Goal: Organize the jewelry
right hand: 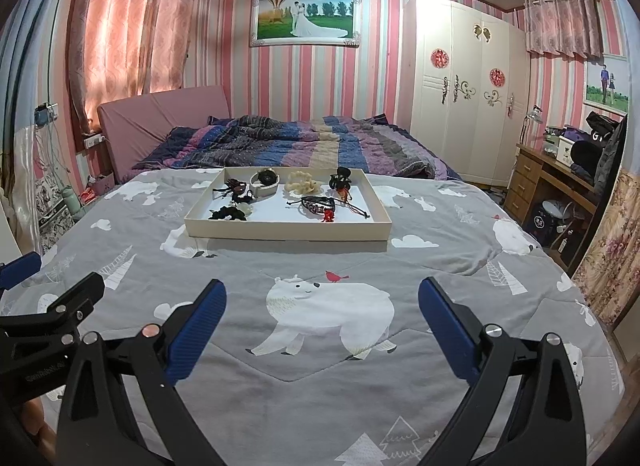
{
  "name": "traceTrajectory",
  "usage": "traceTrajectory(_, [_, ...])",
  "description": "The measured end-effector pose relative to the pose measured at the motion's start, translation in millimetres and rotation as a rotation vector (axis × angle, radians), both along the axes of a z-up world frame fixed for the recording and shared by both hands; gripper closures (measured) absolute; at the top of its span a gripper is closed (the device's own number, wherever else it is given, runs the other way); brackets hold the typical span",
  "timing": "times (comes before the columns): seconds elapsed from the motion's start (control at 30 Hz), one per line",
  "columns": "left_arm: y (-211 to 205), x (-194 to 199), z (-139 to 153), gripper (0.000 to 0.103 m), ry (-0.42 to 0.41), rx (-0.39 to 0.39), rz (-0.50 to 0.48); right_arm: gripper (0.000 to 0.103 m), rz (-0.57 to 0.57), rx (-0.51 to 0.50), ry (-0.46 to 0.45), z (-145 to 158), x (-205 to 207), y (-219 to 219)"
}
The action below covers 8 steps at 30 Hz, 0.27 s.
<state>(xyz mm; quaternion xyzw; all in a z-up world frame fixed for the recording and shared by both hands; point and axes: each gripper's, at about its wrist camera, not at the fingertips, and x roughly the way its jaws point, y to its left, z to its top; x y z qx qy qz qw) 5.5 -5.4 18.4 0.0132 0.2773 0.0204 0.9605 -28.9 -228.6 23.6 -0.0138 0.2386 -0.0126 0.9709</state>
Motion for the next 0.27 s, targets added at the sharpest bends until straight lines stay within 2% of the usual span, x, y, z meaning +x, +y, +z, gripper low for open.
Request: traceTrajectory(0.27, [-1.8,0.9,0.8,0.003,0.011,0.016,0.000,0.006,-0.004,-0.007,0.034,-0.3,5.4,-5.0])
